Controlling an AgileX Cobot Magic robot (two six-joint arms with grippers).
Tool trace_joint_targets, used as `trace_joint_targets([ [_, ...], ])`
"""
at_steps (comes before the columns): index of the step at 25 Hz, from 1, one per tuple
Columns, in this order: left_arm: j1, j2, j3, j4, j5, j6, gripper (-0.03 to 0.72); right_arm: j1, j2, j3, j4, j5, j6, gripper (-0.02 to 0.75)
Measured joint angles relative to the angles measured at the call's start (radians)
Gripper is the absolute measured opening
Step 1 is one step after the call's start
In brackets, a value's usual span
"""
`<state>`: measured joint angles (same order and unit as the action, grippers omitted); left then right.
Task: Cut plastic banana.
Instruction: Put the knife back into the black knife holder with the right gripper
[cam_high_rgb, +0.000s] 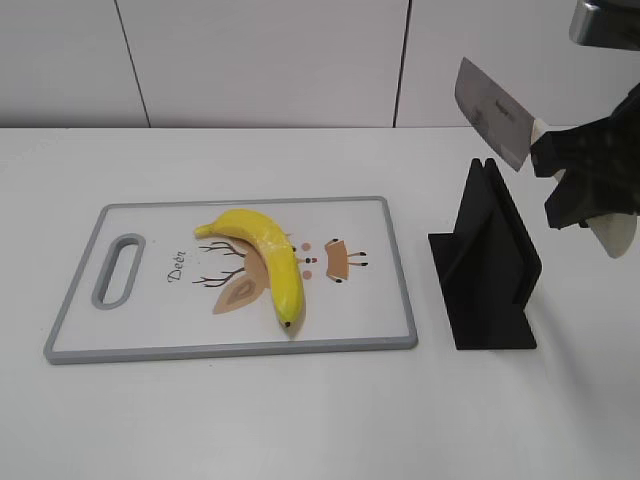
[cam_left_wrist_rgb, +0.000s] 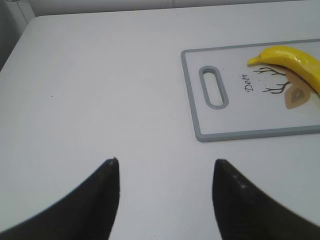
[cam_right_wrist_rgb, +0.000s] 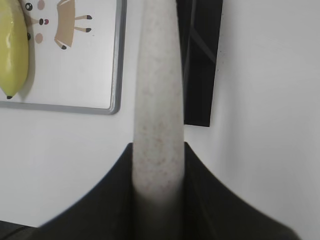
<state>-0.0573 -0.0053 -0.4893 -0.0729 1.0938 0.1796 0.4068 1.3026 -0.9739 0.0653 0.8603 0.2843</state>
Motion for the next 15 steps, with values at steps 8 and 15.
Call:
trace_joint_targets([
  [8, 0.0, 0.0, 0.0, 0.0, -0.001, 0.0, 0.542, 0.0, 0.052, 0.0, -0.059, -0.017, 0.074, 0.169],
  [15, 0.0, 0.0, 0.0, 0.0, -0.003, 0.0, 0.524, 0.0, 0.107, 0.0, -0.059, -0.021, 0.081, 0.169],
])
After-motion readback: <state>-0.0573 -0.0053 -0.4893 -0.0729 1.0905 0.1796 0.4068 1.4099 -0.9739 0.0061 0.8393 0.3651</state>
